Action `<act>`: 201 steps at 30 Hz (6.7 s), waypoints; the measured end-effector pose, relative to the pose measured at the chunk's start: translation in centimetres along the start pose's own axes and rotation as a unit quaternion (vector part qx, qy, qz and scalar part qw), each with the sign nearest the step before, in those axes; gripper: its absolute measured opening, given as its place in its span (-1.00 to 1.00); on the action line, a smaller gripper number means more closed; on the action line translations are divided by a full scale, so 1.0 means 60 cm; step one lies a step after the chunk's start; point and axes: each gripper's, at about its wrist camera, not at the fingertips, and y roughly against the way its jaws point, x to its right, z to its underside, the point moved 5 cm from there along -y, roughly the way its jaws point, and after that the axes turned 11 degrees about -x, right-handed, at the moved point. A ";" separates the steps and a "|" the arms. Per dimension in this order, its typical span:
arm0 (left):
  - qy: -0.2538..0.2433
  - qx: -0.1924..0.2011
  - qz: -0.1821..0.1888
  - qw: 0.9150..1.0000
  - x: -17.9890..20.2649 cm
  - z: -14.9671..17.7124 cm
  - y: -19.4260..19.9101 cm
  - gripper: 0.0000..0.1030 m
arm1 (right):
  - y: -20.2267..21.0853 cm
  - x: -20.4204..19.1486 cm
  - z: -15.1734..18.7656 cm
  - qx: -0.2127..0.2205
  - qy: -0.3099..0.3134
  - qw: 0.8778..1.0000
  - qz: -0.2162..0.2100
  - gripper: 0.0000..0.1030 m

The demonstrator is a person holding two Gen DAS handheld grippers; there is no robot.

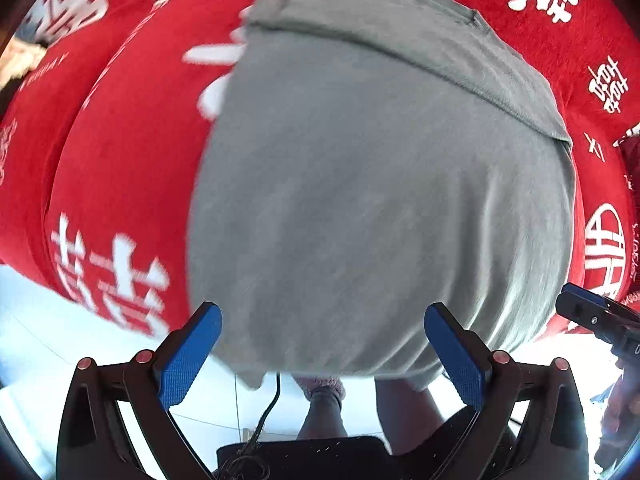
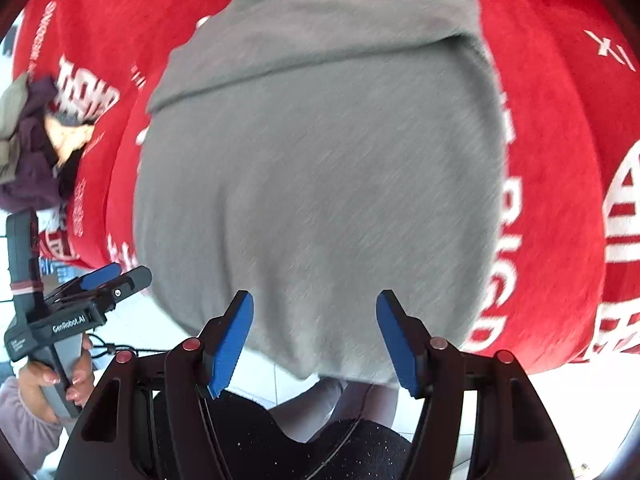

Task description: Fold small clothes

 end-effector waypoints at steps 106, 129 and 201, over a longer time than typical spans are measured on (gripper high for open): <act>0.058 0.158 0.158 0.973 -0.039 -0.511 0.035 -0.76 | 0.115 0.193 -0.458 0.114 -0.084 0.940 -0.309 -0.79; -0.126 0.022 0.041 0.991 0.069 -0.563 -0.012 0.53 | 0.134 0.160 -0.496 0.100 0.053 0.993 -0.014 0.27; -0.082 0.017 0.130 0.988 -0.119 -0.292 -0.015 -0.87 | 0.049 0.156 -0.160 0.124 -0.191 0.963 -0.142 -0.85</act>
